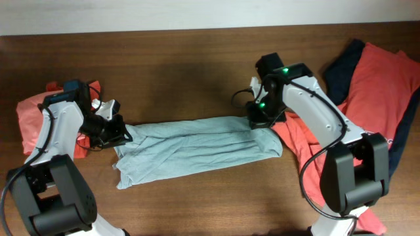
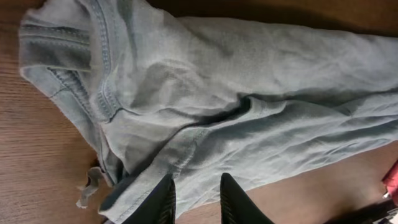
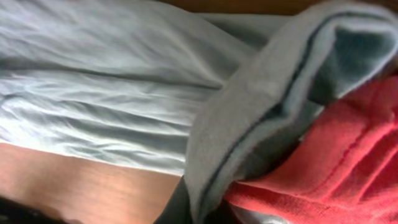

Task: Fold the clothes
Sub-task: 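Grasp the strip's right end with the right gripper and fold it leftward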

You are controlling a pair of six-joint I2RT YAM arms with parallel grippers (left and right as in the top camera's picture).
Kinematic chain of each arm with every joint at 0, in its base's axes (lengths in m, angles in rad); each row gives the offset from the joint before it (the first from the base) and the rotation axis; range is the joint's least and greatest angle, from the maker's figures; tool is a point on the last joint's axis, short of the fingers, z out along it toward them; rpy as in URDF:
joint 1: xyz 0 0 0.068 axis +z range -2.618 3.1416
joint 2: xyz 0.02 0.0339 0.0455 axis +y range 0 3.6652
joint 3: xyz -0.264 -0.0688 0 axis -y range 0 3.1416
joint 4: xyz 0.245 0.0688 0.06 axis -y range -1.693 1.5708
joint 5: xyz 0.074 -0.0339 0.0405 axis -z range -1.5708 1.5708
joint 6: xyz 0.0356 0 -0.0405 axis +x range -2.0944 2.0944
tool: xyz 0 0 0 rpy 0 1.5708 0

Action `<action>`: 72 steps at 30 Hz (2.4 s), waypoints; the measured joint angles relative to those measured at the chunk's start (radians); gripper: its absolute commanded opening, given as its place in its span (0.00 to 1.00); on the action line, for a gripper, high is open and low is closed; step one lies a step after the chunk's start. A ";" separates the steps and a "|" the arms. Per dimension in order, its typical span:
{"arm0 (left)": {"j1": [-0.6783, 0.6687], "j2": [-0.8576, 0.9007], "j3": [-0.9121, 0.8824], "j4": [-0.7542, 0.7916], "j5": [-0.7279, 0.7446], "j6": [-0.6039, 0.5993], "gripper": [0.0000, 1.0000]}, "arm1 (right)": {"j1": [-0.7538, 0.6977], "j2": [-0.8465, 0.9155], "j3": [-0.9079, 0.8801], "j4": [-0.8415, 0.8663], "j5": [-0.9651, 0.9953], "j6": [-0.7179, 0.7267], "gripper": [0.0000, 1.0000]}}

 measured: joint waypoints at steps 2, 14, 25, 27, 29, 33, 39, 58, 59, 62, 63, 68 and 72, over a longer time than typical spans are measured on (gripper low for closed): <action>0.000 0.000 0.000 0.000 0.000 0.000 0.25 | 0.023 0.000 0.000 0.021 0.001 0.004 0.04; 0.000 0.000 0.000 0.000 0.000 0.000 0.25 | 0.188 0.000 0.000 0.158 0.003 0.007 0.05; 0.000 0.000 0.000 0.000 0.000 0.000 0.25 | 0.229 0.018 0.000 0.186 0.003 0.006 0.07; 0.000 0.000 0.000 0.000 0.000 0.000 0.24 | 0.233 0.032 0.000 0.186 0.003 0.005 0.07; 0.000 0.000 0.000 0.000 0.000 0.000 0.25 | 0.240 0.047 0.000 0.186 0.003 0.003 0.07; 0.000 0.000 0.000 0.000 0.000 0.000 0.25 | 0.257 0.064 0.000 0.194 0.003 -0.005 0.07; 0.000 0.000 0.000 0.000 0.000 0.000 0.25 | 0.311 0.069 0.000 0.227 0.003 -0.069 0.28; 0.000 0.000 0.000 0.003 0.000 0.000 0.25 | 0.196 0.071 0.001 0.065 0.288 -0.045 0.59; 0.000 0.000 0.000 0.003 0.000 0.000 0.25 | 0.172 0.071 0.001 0.058 0.296 -0.045 0.60; 0.000 0.000 0.000 0.003 0.000 0.000 0.25 | 0.124 0.071 0.001 0.041 0.306 -0.073 0.63; 0.000 0.000 0.000 0.003 0.000 0.000 0.25 | 0.117 0.071 0.001 0.035 0.306 -0.084 0.63; 0.000 0.000 0.000 0.003 0.000 0.000 0.25 | 0.114 0.071 0.001 0.030 0.302 -0.118 0.66; 0.000 0.000 0.000 0.003 0.000 0.000 0.25 | 0.115 0.073 0.001 0.031 0.302 -0.133 0.48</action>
